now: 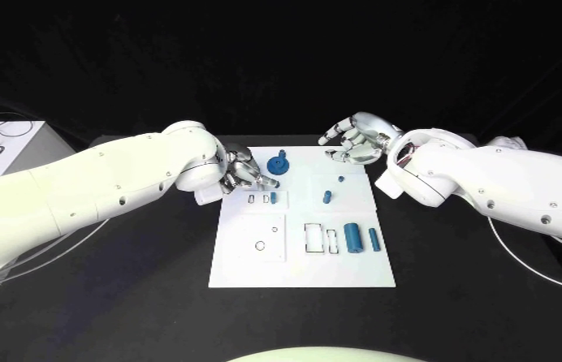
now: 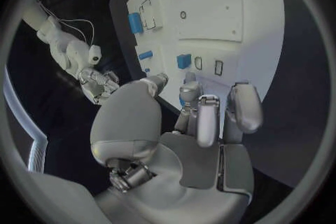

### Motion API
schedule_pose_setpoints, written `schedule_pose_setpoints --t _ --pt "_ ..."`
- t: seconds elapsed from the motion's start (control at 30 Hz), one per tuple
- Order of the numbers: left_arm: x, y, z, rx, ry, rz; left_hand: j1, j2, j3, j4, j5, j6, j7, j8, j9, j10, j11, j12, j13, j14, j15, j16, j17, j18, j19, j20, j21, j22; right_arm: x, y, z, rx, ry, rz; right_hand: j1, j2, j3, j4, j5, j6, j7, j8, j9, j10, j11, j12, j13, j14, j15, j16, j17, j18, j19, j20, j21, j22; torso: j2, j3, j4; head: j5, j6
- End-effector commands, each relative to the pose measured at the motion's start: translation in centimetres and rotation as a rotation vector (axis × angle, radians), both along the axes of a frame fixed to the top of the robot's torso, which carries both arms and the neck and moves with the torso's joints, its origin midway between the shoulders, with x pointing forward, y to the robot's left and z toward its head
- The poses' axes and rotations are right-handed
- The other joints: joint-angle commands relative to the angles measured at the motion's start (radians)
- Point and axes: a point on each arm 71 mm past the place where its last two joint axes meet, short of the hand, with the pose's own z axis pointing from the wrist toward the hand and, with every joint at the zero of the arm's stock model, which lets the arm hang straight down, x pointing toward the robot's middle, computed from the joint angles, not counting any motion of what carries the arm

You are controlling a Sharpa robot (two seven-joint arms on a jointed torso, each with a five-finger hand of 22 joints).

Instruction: Assemble the parts on the task board

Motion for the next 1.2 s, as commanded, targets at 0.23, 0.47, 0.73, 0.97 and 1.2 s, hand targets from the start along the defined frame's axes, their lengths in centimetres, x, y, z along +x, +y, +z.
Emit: schedule_pose_setpoints --t 0.23,0.47,0.73,0.97,1.2 --pt "0.1 -0.5 -0.4 0.049 0.034 -0.049 -0.001 0.007 -0.001 -0.005 0.005 0.006 0.002 -0.004 0.001 -0.005 -0.005 0.0 0.0 0.085 0.004 -0.002 0.216 0.01 -0.004 0.002 -0.004 0.002 0.3 -1.2 1.3 0.174 -0.104 -0.1 -0.021 -0.008 0.008 -0.004 0.001 -0.005 0.004 -0.008 -0.002 -0.013 0.001 -0.008 0.038 0.089 0.007 -0.004 0.205 -0.001 0.1 0.006 -0.007 0.245 0.002 -0.002 0.0 -0.005 -0.006" --pt "0.2 -0.6 -0.9 0.073 0.055 -0.062 -0.001 0.007 -0.001 -0.004 0.005 0.005 0.002 -0.005 0.002 -0.007 -0.005 -0.002 -0.002 0.086 0.004 0.0 0.218 0.01 -0.004 0.002 -0.003 0.004 0.4 -1.3 1.4 0.187 -0.112 -0.108 -0.021 -0.008 0.011 -0.007 0.002 -0.005 0.004 -0.009 -0.002 -0.014 0.0 -0.009 0.036 0.089 0.007 -0.004 0.205 -0.001 0.1 0.006 -0.007 0.244 0.004 -0.0022 -0.0003 -0.006 -0.015" --pt "0.1 -1.0 -1.0 0.079 0.062 -0.075 -0.001 0.008 -0.001 -0.004 0.005 0.005 0.002 -0.005 0.002 -0.007 -0.005 -0.002 -0.002 0.086 0.004 0.0 0.218 0.01 -0.004 0.002 -0.004 0.003 0.4 -1.3 1.4 0.188 -0.111 -0.109 -0.021 -0.008 0.011 -0.007 0.002 -0.005 0.004 -0.009 -0.002 -0.014 0.0 -0.009 0.036 0.089 0.007 -0.004 0.205 -0.001 0.1 0.006 -0.007 0.244 0.005 -0.0018 -0.0012 -0.008 -0.018" --pt "0.1 -1.4 -1.1 0.078 0.069 -0.085 -0.001 0.008 -0.002 -0.004 0.004 0.006 0.002 -0.004 0.003 -0.008 -0.005 -0.002 -0.002 0.086 0.004 0.0 0.219 0.01 -0.004 0.002 -0.004 0.003 0.5 -1.2 1.4 0.185 -0.113 -0.108 -0.019 -0.009 0.018 -0.018 0.003 -0.003 0.003 -0.009 -0.002 -0.011 0.0 -0.007 0.039 0.089 0.006 -0.003 0.207 -0.002 0.1 0.006 -0.006 0.245 0.003 -0.0018 0.0012 -0.003 -0.02" --pt "0.0 -1.7 -1.1 0.077 0.074 -0.091 -0.001 0.008 -0.002 -0.003 0.004 0.006 0.002 -0.004 0.003 -0.008 -0.005 -0.002 -0.003 0.086 0.004 0.0 0.218 0.009 -0.004 0.002 -0.003 0.004 0.5 -1.1 1.5 0.185 -0.117 -0.109 -0.018 -0.009 0.019 -0.02 0.003 -0.002 0.003 -0.009 -0.002 -0.009 0.0 -0.006 0.04 0.089 0.006 -0.004 0.207 -0.002 0.1 0.006 -0.005 0.246 0.004 -0.0012 -0.0002 -0.002 -0.018"
